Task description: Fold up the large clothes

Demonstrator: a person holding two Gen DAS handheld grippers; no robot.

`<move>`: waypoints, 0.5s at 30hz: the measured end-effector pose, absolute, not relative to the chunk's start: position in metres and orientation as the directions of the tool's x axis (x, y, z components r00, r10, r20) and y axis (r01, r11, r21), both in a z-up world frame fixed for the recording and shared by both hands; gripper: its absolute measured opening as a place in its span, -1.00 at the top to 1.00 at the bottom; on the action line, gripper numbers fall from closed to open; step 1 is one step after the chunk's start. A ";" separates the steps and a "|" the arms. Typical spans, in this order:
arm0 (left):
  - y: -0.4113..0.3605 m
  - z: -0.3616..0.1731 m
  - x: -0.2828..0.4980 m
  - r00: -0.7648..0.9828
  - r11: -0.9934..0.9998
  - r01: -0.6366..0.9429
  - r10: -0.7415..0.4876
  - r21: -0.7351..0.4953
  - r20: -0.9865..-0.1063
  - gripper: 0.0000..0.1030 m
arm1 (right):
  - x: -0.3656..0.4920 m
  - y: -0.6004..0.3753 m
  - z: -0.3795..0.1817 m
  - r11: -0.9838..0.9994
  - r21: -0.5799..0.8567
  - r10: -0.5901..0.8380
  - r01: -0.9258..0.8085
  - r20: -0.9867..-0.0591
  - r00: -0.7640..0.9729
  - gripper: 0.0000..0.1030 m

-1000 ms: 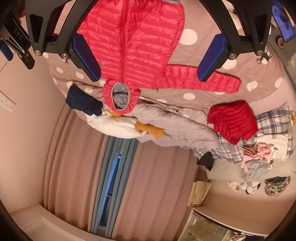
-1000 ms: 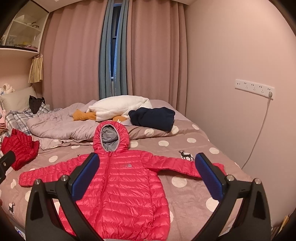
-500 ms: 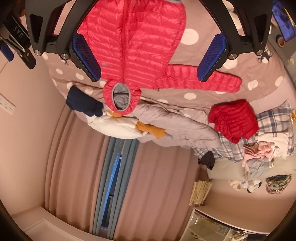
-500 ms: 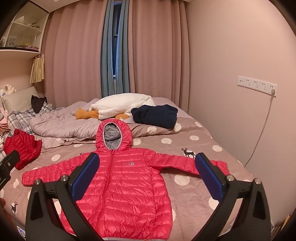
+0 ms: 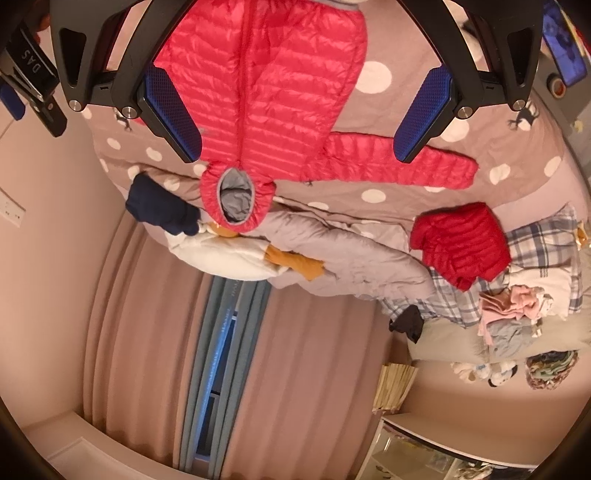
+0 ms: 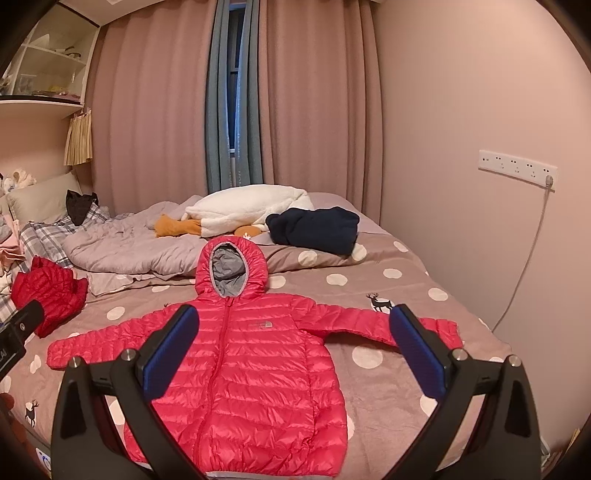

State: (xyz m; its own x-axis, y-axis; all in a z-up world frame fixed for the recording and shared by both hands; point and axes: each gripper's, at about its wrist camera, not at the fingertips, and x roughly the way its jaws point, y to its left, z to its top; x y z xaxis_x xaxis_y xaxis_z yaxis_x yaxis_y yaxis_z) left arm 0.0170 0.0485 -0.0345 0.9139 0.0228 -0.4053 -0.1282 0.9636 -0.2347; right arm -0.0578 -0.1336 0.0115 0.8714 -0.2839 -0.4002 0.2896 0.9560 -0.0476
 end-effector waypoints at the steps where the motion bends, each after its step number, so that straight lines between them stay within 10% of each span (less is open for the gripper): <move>1: 0.049 -0.035 0.017 0.913 0.964 -0.135 0.030 -0.231 -0.407 -0.99 | -0.057 -0.134 0.012 0.957 -0.046 -0.281 0.287 -0.402 0.871 -1.00; 15: 0.048 -0.035 0.017 0.907 0.971 -0.123 0.027 -0.205 -0.419 -0.99 | -0.055 -0.133 0.009 0.960 -0.021 -0.260 0.278 -0.419 0.870 -1.00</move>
State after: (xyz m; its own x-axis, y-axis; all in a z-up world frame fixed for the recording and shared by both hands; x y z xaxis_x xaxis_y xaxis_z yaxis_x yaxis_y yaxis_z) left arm 0.0173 0.0477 -0.0346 0.9075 0.0268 -0.4192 -0.1233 0.9710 -0.2049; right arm -0.0551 -0.1329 0.0088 0.8696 -0.2605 -0.4195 0.2777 0.9604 -0.0206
